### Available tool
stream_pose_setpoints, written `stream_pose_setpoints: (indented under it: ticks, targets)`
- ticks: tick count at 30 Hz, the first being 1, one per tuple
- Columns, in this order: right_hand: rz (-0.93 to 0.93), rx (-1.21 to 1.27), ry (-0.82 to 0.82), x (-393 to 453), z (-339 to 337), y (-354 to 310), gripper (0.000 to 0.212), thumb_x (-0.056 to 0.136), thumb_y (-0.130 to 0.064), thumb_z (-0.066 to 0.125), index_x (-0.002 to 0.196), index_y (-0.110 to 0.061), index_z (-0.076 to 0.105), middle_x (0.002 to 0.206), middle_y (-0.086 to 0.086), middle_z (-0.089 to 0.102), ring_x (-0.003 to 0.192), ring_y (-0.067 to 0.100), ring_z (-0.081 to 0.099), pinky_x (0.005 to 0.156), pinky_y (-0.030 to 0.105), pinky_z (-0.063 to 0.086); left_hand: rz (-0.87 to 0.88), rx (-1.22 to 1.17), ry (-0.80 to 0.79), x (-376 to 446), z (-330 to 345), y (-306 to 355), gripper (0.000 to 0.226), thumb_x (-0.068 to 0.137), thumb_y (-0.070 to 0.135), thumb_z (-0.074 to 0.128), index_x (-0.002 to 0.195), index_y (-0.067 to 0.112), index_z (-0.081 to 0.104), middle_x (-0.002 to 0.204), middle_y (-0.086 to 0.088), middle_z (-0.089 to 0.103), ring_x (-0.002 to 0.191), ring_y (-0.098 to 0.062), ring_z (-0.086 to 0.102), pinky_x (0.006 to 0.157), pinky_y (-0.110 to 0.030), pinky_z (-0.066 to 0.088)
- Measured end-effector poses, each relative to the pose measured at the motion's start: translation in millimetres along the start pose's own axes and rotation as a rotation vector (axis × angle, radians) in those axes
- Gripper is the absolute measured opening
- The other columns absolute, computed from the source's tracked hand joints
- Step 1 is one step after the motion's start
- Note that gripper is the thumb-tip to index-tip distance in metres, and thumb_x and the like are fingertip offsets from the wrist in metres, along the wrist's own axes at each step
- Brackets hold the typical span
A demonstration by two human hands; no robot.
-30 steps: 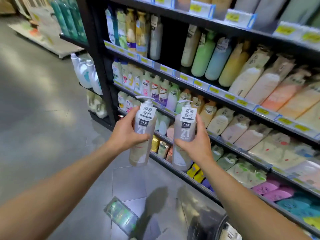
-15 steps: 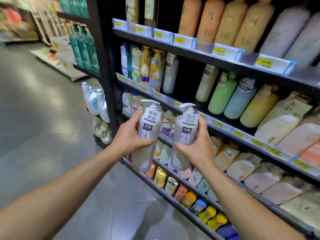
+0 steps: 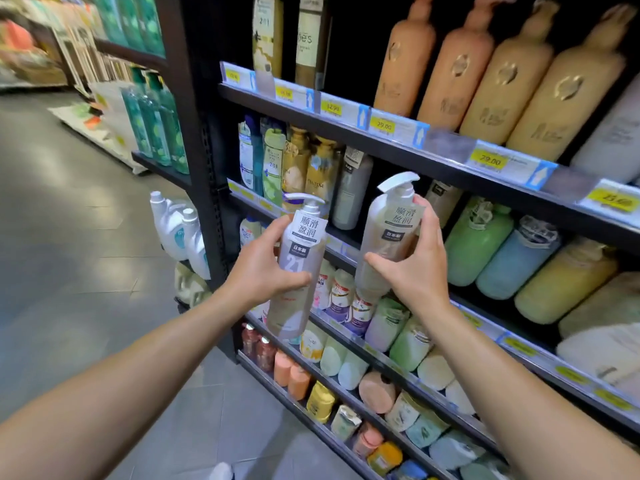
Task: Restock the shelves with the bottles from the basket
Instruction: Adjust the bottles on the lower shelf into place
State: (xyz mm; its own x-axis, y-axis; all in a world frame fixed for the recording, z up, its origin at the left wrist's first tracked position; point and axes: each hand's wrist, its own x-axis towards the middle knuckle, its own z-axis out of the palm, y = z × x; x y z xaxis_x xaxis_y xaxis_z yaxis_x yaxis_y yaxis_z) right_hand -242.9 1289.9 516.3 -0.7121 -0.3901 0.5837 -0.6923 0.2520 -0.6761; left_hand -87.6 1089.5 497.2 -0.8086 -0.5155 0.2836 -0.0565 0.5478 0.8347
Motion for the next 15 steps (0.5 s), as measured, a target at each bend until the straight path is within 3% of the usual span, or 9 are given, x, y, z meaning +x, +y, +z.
stream_pose_setpoints:
  ticks: [2,5,8,11,15]
  targets:
    - [-0.044,-0.029,0.029,15.1,8.7,-2.6,0.103,0.059,-0.029,0.089,0.139,-0.052,0.027,0.124,-0.052,0.031,0.109,-0.032,0.033,0.088,-0.003,0.026,0.025,0.008,-0.013,19.7,-6.8,-6.6,0.092,0.058,0.029,0.084,0.139,0.044,0.043,0.108,0.020,0.067,0.093,0.004,0.064,0.080,-0.026,0.055]
    - [-0.102,-0.085,0.069,33.8,24.7,-3.7,0.106,0.059,-0.024,0.092,0.139,-0.049,0.029,0.128,-0.052,0.029,0.108,-0.034,0.031,0.086,0.002,0.029,0.040,-0.003,-0.038,49.8,-17.7,-18.0,0.096,0.059,0.027,0.085,0.143,0.041,0.041,0.111,0.018,0.068,0.096,0.003,0.064,0.078,-0.022,0.053]
    - [-0.178,-0.169,0.089,48.3,42.4,-1.8,0.105,0.061,-0.020,0.093,0.141,-0.044,0.031,0.134,-0.034,0.040,0.113,-0.012,0.043,0.090,0.002,0.028,0.078,0.003,-0.072,77.8,-27.8,-29.2,0.093,0.061,0.025,0.086,0.143,0.037,0.042,0.110,0.012,0.069,0.099,-0.006,0.065,0.081,-0.026,0.054]
    - [-0.242,-0.293,0.091,56.7,65.0,5.1,0.101,0.061,-0.021,0.093,0.142,-0.032,0.035,0.136,-0.008,0.049,0.113,0.018,0.046,0.092,0.016,0.029,0.122,0.015,-0.123,101.9,-37.9,-39.9,0.090,0.064,0.022,0.087,0.142,0.034,0.043,0.112,0.009,0.069,0.100,-0.009,0.065,0.084,-0.035,0.055]
    - [-0.144,-0.297,0.104,59.0,97.8,11.6,0.102,0.062,-0.020,0.091,0.141,-0.041,0.031,0.137,-0.014,0.048,0.113,0.020,0.050,0.090,0.021,0.034,0.165,0.025,-0.157,125.4,-50.2,-56.9,0.093,0.064,0.022,0.088,0.144,0.033,0.042,0.117,0.010,0.067,0.100,-0.009,0.065,0.084,-0.034,0.055]
